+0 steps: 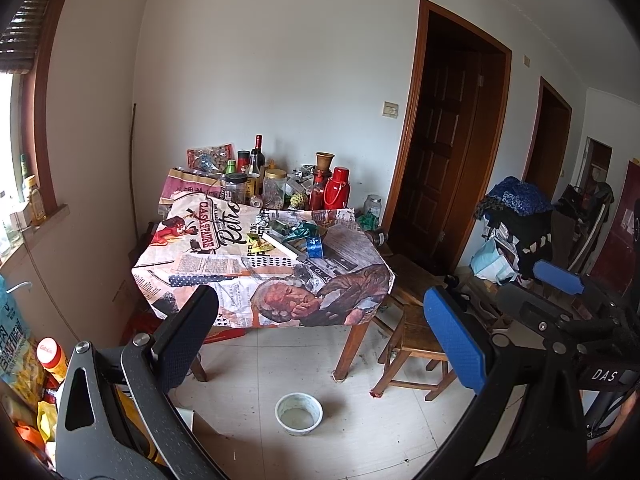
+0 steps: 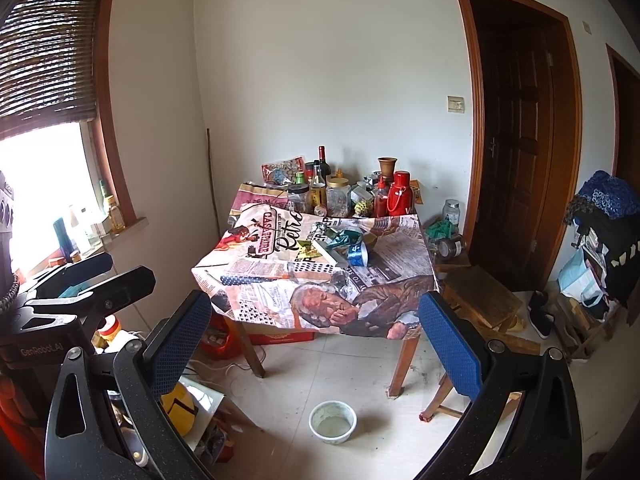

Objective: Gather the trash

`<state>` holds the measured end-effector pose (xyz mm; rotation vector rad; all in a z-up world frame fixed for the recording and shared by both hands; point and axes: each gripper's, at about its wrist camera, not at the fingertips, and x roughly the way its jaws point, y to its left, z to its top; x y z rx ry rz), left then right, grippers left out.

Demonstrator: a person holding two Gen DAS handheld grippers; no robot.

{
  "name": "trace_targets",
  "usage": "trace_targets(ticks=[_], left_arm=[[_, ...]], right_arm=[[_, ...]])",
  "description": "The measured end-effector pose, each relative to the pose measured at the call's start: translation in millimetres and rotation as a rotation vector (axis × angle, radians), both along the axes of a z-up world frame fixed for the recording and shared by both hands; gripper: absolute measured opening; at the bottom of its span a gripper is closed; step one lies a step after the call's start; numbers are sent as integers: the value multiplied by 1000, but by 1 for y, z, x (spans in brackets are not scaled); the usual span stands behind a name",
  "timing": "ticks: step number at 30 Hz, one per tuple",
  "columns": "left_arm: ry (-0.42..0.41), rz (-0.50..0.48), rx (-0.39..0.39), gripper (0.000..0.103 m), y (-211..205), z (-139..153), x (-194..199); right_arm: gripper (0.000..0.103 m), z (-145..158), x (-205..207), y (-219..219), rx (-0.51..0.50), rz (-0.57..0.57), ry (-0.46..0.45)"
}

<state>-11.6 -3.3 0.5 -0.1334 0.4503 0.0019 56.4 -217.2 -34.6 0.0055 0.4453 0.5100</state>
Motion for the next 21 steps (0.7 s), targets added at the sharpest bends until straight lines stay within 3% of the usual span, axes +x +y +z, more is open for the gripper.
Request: trace_targets(ticks=[12, 21], left_arm=[[-6, -24, -4, 103, 11, 0, 13], [20, -36, -1, 103, 21, -5, 55]], right_arm=[[103, -3, 7, 10, -12, -46, -10], [103, -2, 31, 18, -49, -92, -30]])
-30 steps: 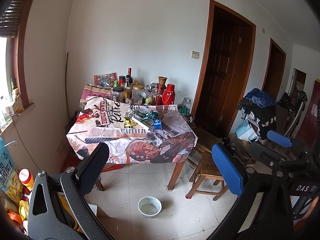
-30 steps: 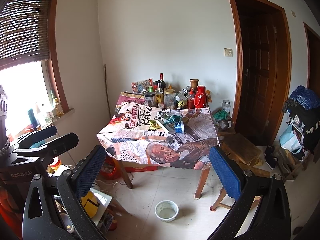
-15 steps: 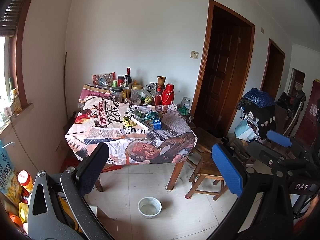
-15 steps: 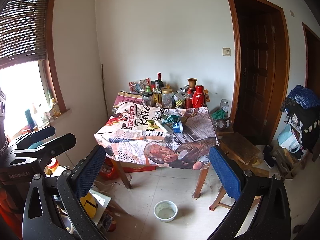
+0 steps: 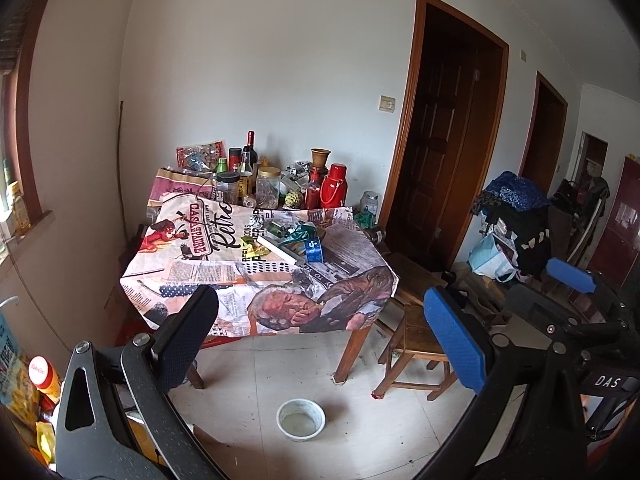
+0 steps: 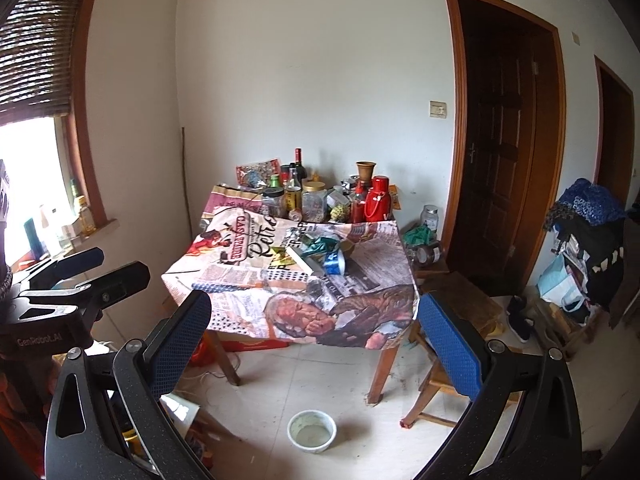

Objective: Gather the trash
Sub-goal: 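Move both tools toward the green bag and blue cup on the table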

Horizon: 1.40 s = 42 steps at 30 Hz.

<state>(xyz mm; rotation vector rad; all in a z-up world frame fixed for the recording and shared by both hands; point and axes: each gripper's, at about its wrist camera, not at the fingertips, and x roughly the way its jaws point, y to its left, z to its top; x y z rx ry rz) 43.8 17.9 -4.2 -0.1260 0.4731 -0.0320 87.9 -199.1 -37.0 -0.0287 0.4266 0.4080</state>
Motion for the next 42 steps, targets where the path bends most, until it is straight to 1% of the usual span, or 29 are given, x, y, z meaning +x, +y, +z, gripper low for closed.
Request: trace_targets(ticks=[5, 9, 12, 13, 16, 19, 22, 24, 28, 32, 35, 38, 41, 42], left_arm=[[8, -8, -4, 103, 0, -4, 44], [17, -7, 7, 103, -1, -8, 87], [23, 17, 12, 103, -1, -8, 125], [28, 30, 11, 103, -1, -7, 143], [44, 61, 3, 103, 0, -5, 184], [45, 116, 7, 103, 1, -6, 217], [60, 166, 4, 103, 4, -12, 251], [82, 188, 2, 103, 7, -19, 272], [159, 216, -10, 103, 20, -38, 311], [253, 216, 24, 103, 37, -64, 351], [308, 188, 44, 103, 51, -85, 377], [358, 130, 59, 103, 67, -105, 406], [410, 61, 89, 103, 84, -124, 436], [425, 41, 102, 103, 89, -130, 444]], right_arm=[[103, -6, 32, -1, 9, -15, 10], [103, -10, 74, -3, 21, -12, 12], [103, -9, 110, -5, 14, -2, 8], [103, -9, 120, -6, 9, 1, 8], [103, -7, 164, -7, 3, 37, 33], [103, -10, 196, -6, 3, 75, 50], [103, -17, 230, -2, -15, 102, 81], [103, -24, 252, 1, -20, 114, 111], [103, -45, 295, 17, -47, 136, 220], [103, -66, 330, 34, -63, 127, 305], [103, -85, 350, 51, -76, 106, 356], [103, -104, 368, 67, -87, 67, 401], [103, -130, 388, 85, -84, 32, 482], [103, -141, 395, 93, -80, 25, 522]])
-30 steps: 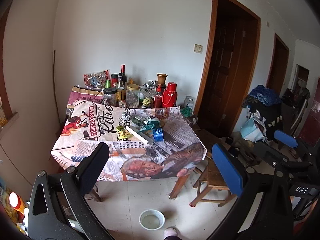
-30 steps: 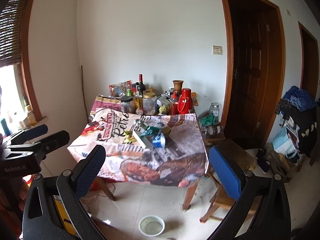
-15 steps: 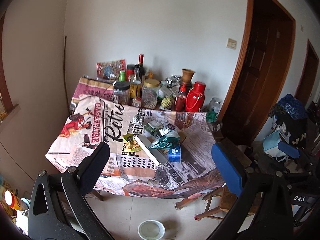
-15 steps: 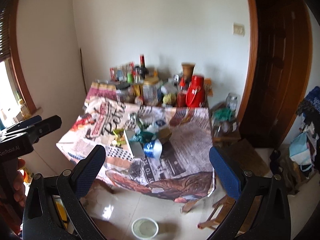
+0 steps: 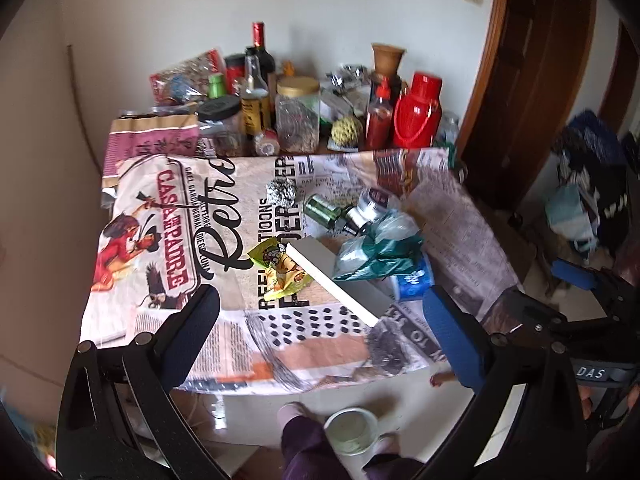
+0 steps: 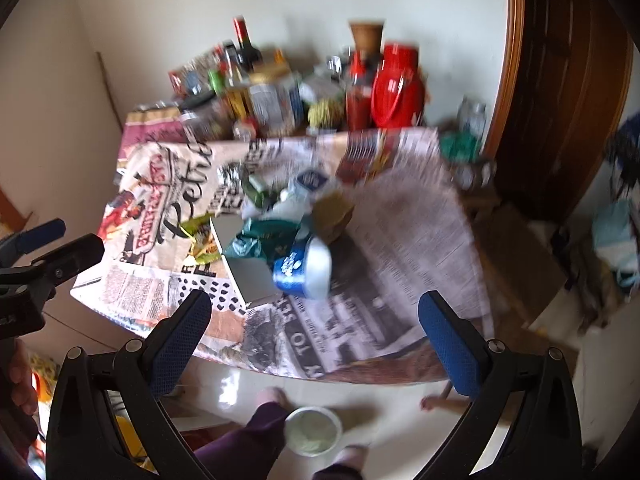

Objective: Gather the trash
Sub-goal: 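Move both tools toward the green bag and blue cup on the table, then grasp the green plastic bag with the left tool while the right tool grasps the blue Lucky Cup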

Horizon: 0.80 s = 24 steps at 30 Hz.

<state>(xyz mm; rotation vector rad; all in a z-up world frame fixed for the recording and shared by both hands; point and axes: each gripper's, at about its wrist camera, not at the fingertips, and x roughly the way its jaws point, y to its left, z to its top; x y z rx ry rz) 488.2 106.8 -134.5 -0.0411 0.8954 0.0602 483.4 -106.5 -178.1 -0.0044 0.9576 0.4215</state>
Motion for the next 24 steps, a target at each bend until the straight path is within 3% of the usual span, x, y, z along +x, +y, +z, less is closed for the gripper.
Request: trace_targets(ticks=[4, 7, 15, 18, 22, 24], left_arm=[[77, -99, 43, 102, 16, -29, 29], [132, -145, 31, 97, 30, -49, 45], [259, -284, -78, 84, 37, -95, 83], [287, -343, -71, 80, 25, -108, 90], [300, -412, -45, 80, 8, -123, 102], [292, -447, -55, 80, 1, -127, 106]], right_arm=[[102, -33, 23, 22, -15, -35, 90], [101, -57, 39, 36, -46, -63, 135], [67, -96, 68, 54, -80, -136, 250], [51, -101, 72, 56, -84, -134, 265], [42, -98, 70, 49, -85, -133, 259], [32, -97, 70, 46, -71, -131, 267]])
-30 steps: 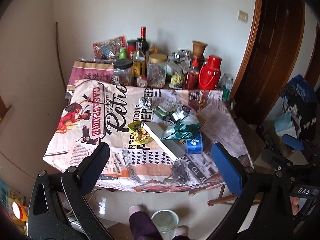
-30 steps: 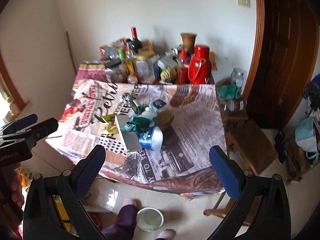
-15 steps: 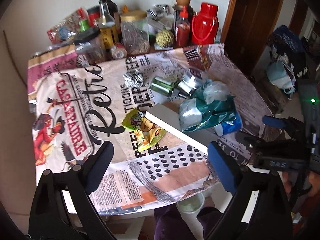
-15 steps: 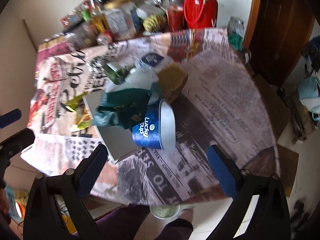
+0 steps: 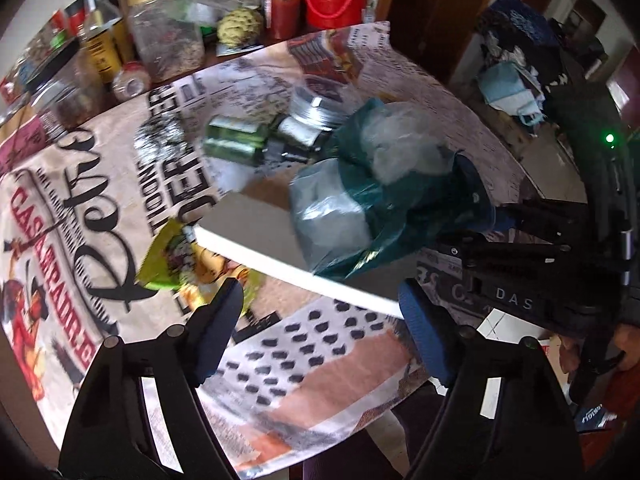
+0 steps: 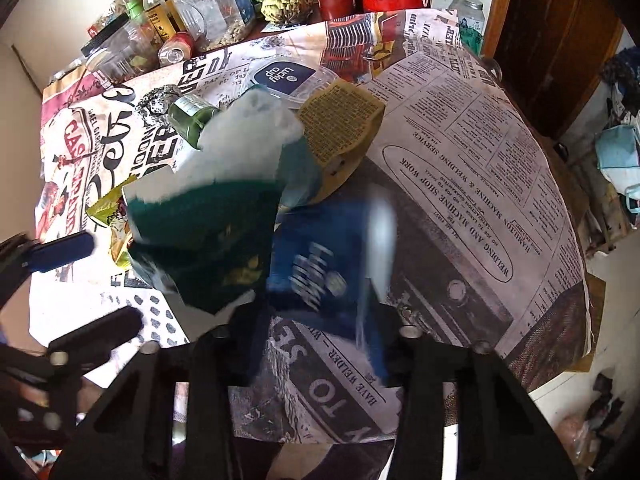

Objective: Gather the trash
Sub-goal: 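Grasp the green plastic bag with the left tool while the right tool grasps the blue Lucky Cup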

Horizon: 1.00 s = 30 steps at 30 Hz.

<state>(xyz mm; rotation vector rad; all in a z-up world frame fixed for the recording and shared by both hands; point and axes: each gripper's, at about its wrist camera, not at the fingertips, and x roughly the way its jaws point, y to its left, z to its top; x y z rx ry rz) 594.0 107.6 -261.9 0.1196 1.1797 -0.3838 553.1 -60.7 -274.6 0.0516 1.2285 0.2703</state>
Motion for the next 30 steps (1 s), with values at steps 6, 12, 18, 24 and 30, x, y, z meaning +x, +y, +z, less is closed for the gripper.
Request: trace_targets(ticks=[6, 12, 18, 24, 30], left_arm=[[-2, -58, 18, 78, -23, -19, 13], [-10, -52, 19, 48, -37, -24, 22], [-17, -12, -4, 10, -38, -2, 24], [-57, 124, -95, 7, -26, 32, 23], [-174, 253, -165, 7, -22, 84, -7]], right_arm=[[25, 0, 3, -8, 25, -31, 14], [25, 6, 2, -20, 41, -36, -4], [25, 23, -2, -33, 71, -26, -44], [25, 49, -9, -51, 112, 3, -117], [25, 82, -25, -73, 153, 69, -207]])
